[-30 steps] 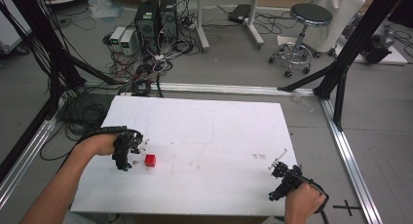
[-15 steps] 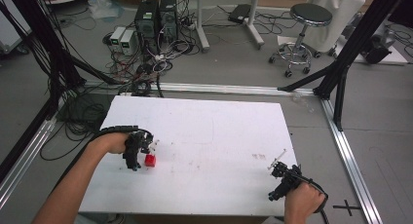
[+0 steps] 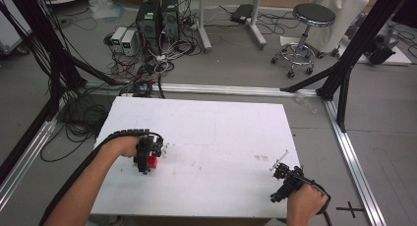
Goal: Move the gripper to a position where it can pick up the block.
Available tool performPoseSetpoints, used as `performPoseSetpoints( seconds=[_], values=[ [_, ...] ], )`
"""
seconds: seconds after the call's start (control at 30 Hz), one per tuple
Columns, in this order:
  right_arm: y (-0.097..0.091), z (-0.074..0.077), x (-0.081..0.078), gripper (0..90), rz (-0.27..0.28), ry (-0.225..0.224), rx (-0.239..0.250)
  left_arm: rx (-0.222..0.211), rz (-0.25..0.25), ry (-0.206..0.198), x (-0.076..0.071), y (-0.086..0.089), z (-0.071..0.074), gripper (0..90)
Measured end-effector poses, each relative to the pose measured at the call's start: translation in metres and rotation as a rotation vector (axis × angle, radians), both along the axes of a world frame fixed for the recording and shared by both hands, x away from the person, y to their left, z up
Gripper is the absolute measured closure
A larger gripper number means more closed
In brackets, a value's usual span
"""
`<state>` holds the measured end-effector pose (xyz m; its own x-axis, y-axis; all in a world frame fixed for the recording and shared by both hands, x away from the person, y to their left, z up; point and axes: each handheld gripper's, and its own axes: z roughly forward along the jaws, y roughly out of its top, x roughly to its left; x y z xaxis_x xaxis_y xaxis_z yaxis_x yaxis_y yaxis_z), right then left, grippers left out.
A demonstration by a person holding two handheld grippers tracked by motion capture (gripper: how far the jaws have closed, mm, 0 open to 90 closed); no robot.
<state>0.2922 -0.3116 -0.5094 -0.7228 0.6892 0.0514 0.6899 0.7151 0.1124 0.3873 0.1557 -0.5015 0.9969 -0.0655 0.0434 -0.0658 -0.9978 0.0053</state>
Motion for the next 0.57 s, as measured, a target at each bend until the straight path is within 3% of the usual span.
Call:
performPoseSetpoints(
  seconds=[0.57],
  values=[
    [-0.0002,-0.0003,0.0,2.9,0.0,-0.002,0.001,0.023,0.01,0.006,0.0015,-0.0022,-0.0088,18.6]
  ],
)
